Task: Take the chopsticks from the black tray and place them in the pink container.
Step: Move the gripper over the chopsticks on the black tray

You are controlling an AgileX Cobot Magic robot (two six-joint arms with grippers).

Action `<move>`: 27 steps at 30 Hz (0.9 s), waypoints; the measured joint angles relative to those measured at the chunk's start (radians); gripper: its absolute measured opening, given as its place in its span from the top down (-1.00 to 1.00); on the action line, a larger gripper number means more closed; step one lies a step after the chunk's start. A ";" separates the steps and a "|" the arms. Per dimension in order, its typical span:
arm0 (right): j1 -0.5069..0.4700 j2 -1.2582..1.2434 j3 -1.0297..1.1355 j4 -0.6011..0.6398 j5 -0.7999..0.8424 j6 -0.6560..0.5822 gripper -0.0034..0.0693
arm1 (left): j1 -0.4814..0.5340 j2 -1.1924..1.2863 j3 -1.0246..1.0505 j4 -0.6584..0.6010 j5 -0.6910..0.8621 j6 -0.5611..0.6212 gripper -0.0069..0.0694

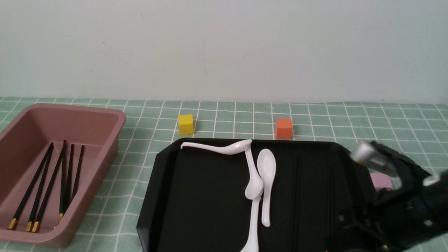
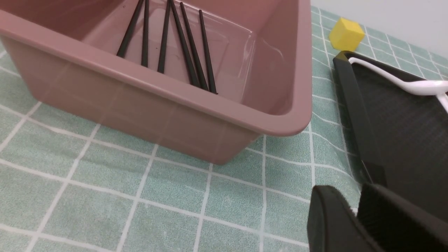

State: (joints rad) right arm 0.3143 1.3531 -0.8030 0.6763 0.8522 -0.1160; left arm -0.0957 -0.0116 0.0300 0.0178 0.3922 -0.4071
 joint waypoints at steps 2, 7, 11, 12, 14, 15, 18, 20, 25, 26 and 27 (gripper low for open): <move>0.088 0.063 -0.058 -0.092 -0.040 0.106 0.25 | 0.000 0.000 0.000 0.000 0.000 0.000 0.44; 0.215 0.205 -0.172 -0.337 -0.079 0.403 0.25 | 0.000 0.000 0.000 0.000 0.000 0.000 0.43; 0.265 0.301 -0.237 -0.512 -0.084 0.600 0.24 | 0.000 0.000 0.000 0.000 0.000 0.000 0.43; 0.273 0.330 -0.253 -0.562 -0.087 0.662 0.24 | 0.000 0.000 0.000 0.000 0.000 0.000 0.43; 0.275 0.377 -0.275 -0.606 -0.093 0.729 0.24 | 0.000 0.000 0.000 0.000 0.000 0.000 0.43; 0.275 0.394 -0.282 -0.615 -0.097 0.745 0.24 | 0.000 0.000 0.000 0.000 0.000 0.000 0.42; 0.275 0.452 -0.298 -0.647 -0.127 0.800 0.24 | 0.000 0.000 0.000 0.000 0.000 0.000 0.41; 0.275 0.483 -0.302 -0.656 -0.151 0.821 0.24 | 0.000 0.000 0.000 0.000 0.000 0.000 0.41; 0.275 0.530 -0.306 -0.665 -0.164 0.850 0.24 | 0.000 0.000 0.000 0.000 0.000 0.000 0.40; 0.275 0.535 -0.310 -0.670 -0.161 0.862 0.24 | 0.000 0.000 0.000 0.000 0.000 0.000 0.39; 0.275 0.536 -0.313 -0.676 -0.159 0.868 0.24 | 0.000 0.000 0.000 0.000 0.000 0.000 0.39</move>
State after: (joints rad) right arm 0.5892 1.8892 -1.1155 0.0000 0.6930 0.7524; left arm -0.0957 -0.0116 0.0300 0.0178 0.3922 -0.4071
